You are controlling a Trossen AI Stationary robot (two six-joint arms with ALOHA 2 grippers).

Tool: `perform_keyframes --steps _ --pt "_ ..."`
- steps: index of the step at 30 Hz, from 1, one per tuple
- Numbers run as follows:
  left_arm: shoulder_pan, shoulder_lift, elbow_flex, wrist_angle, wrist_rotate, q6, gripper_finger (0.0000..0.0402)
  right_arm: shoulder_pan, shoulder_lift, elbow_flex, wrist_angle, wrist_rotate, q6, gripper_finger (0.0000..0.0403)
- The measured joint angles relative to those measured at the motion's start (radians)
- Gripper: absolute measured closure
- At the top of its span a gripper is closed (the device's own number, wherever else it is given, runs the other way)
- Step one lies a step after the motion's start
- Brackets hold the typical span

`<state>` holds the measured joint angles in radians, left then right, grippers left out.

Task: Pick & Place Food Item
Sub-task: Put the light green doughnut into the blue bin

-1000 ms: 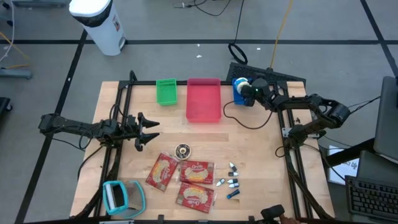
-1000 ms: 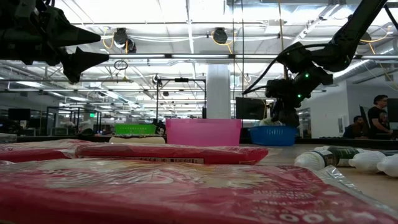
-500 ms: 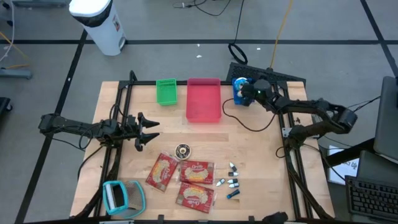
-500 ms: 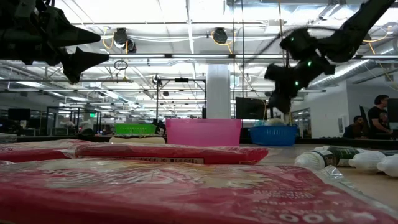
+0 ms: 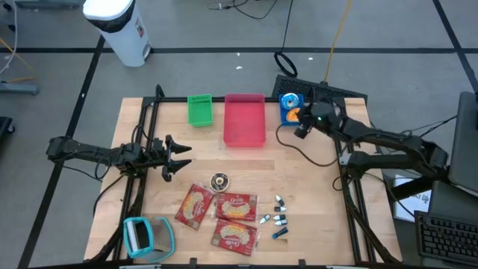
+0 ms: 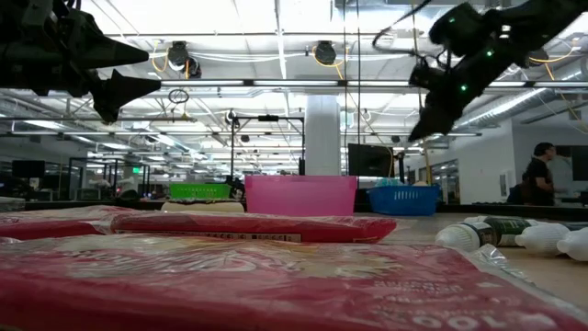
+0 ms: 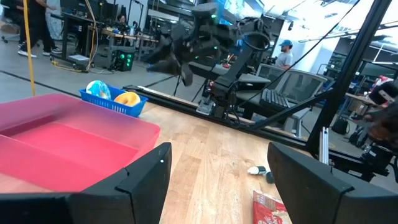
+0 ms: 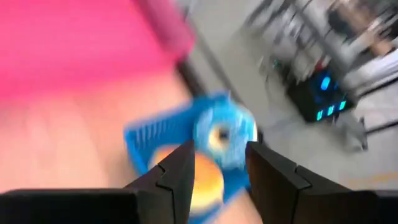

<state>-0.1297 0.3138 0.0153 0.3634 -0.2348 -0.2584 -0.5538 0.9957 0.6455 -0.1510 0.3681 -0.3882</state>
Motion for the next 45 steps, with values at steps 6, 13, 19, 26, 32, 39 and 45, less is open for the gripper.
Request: perform_keyframes --steps 6,13,19,26,32,39,45 --pt "0.0 0.0 0.0 0.0 0.0 0.0 0.0133 -0.099 0.205 0.251 -0.354 -0.095 -0.091 0.0273" --pt "0.0 0.0 0.0 0.0 0.0 0.0 0.0133 -0.159 0.447 0.364 -0.436 -0.184 -0.372 0.0247" --pt "0.0 0.0 0.0 0.0 0.0 0.0 0.0133 -0.15 0.489 0.364 -0.432 -0.125 -0.55 0.0213" --pt "0.0 0.0 0.0 0.0 0.0 0.0 0.0133 -0.152 0.489 0.334 -0.401 -0.11 -0.619 0.0221" --pt "0.0 0.0 0.0 0.0 0.0 0.0 0.0133 -0.152 0.489 0.276 -0.373 -0.108 -0.687 0.0232" --pt "0.0 0.0 0.0 0.0 0.0 0.0 0.0133 -0.152 0.489 0.251 -0.304 -0.081 -0.724 0.0266" --pt "0.0 0.0 0.0 0.0 0.0 0.0 0.0133 -0.152 0.489 0.25 -0.25 -0.081 -0.734 0.0332"
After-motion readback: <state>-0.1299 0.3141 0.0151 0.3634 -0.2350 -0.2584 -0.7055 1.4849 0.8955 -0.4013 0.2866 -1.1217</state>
